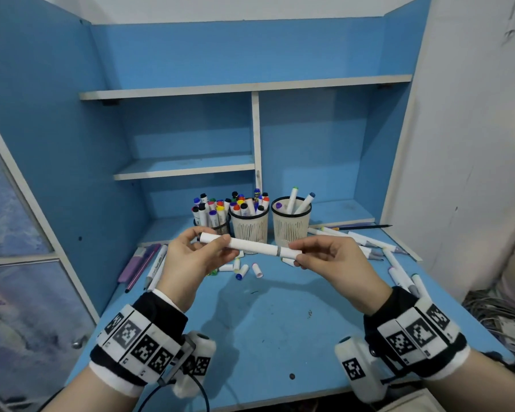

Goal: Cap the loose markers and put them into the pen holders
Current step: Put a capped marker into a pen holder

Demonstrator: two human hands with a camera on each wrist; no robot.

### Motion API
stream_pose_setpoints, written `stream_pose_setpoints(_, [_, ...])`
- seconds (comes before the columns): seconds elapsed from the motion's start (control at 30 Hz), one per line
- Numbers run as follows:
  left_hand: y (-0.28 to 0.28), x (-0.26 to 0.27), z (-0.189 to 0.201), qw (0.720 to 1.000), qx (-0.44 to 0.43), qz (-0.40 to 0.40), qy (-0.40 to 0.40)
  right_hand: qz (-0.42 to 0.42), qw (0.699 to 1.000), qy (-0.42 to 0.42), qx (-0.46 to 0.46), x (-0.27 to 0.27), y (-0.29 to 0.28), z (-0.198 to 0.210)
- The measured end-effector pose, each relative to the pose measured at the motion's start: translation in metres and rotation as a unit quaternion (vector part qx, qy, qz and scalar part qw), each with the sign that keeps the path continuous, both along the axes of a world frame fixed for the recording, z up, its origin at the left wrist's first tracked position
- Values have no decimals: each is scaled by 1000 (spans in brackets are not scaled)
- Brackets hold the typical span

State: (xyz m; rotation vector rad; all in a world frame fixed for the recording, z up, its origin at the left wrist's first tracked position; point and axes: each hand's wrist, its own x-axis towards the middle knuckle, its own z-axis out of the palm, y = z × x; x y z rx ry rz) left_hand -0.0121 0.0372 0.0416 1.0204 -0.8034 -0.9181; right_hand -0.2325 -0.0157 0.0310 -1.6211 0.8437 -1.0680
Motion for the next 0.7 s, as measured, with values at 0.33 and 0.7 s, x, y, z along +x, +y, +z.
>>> stream_pose_setpoints(0.33, [0, -5, 1, 990, 33, -105, -85, -32, 997, -64, -14, -17, 11, 9])
stream_pose_setpoints(0.7, [5, -6, 12, 985, 14, -82, -148, -22, 999, -5, -27, -12, 10, 5])
